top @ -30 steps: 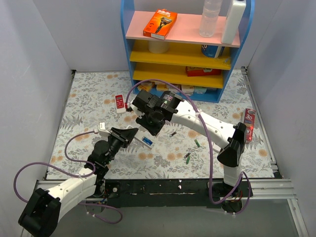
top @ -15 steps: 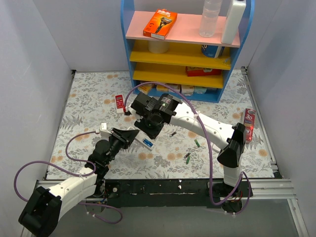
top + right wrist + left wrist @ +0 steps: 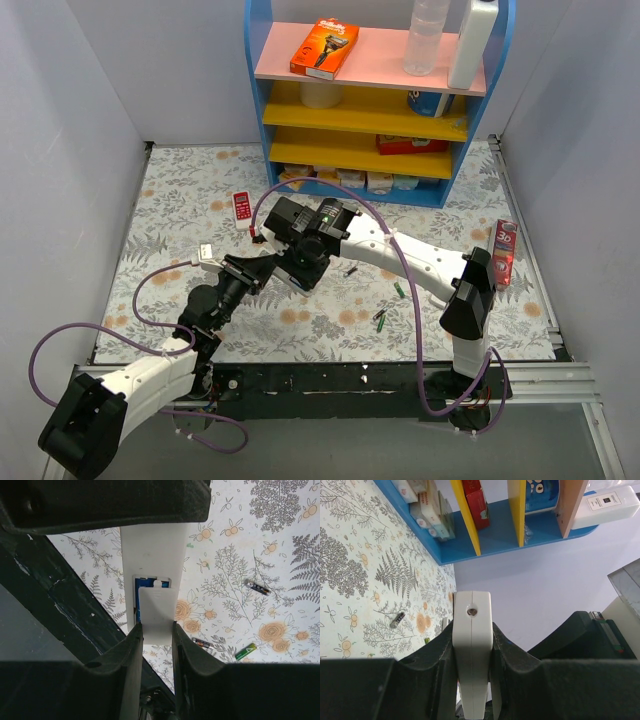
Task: Load the batteries into the remote control
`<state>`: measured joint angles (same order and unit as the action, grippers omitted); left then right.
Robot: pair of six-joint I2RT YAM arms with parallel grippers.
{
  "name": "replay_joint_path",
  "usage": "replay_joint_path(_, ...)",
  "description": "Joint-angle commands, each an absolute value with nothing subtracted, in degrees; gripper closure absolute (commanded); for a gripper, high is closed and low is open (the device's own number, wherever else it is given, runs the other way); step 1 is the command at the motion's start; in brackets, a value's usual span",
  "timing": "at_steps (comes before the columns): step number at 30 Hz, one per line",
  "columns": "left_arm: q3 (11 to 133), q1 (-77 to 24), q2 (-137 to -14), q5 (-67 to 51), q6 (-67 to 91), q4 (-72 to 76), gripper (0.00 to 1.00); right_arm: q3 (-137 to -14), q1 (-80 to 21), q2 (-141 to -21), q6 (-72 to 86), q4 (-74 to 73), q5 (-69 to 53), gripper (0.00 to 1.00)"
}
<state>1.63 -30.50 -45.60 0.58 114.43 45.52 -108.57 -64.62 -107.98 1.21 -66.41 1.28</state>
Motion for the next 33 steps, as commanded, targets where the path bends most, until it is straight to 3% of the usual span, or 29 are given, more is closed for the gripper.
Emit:
replay_joint_path(1, -3.0, -30.7, -45.2, 0.1, 153.2, 48.8, 1.0, -108.0, -65.0, -106.4, 1.4, -64.2, 0.5, 0.86)
replay_joint_path(33, -2.5, -30.8, -46.8, -1.5, 150.6, 51.9, 1.0, -110.3, -66.2, -107.5, 1.4, -64.2, -1.1, 0.82)
